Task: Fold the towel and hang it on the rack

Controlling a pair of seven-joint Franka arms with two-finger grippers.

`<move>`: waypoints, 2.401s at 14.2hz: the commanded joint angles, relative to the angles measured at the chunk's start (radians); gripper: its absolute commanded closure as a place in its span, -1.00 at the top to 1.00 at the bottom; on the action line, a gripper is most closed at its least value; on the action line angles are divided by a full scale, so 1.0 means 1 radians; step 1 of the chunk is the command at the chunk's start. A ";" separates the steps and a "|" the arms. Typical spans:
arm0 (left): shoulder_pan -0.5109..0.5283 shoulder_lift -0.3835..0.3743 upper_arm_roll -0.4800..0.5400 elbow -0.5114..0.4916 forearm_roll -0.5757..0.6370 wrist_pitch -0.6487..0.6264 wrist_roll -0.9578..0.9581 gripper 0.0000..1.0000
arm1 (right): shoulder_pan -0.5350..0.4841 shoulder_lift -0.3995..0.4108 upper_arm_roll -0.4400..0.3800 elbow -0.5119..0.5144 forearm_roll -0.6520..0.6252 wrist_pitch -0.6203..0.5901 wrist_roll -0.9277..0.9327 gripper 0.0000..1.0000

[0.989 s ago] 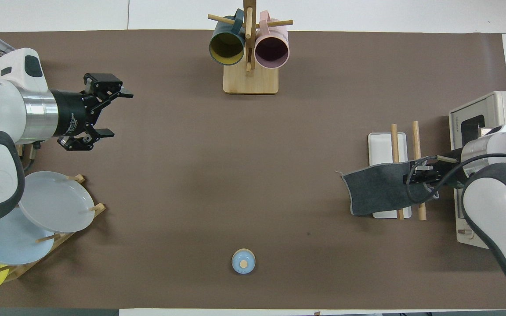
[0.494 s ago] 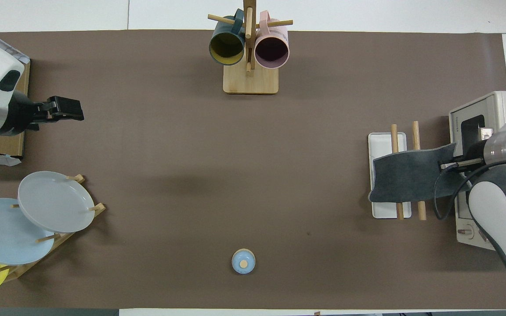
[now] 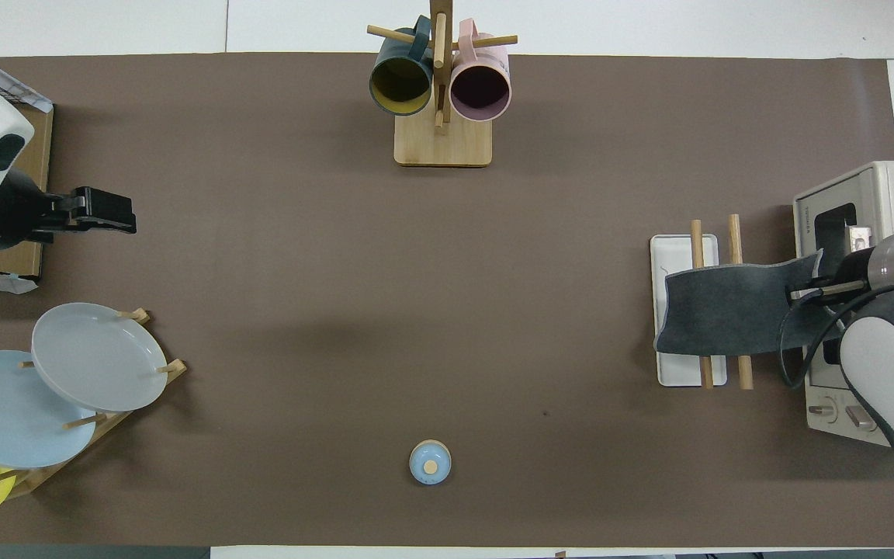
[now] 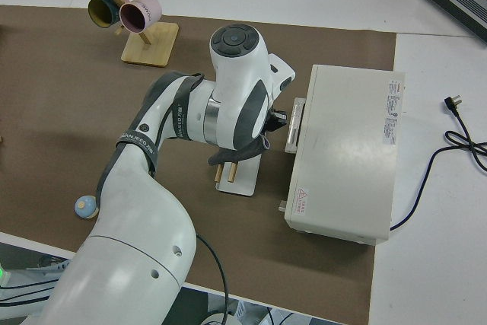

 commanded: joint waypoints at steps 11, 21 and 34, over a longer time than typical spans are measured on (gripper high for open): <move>-0.024 0.008 0.017 0.021 0.055 -0.034 0.078 1.00 | -0.004 0.001 0.010 0.065 -0.023 -0.088 -0.069 1.00; -0.020 0.006 0.023 0.018 0.052 -0.017 0.071 1.00 | 0.000 0.080 0.022 0.530 -0.026 -0.516 -0.015 1.00; -0.003 -0.001 0.028 0.014 0.050 -0.011 0.090 1.00 | 0.068 0.113 0.041 0.569 -0.033 -0.566 0.120 1.00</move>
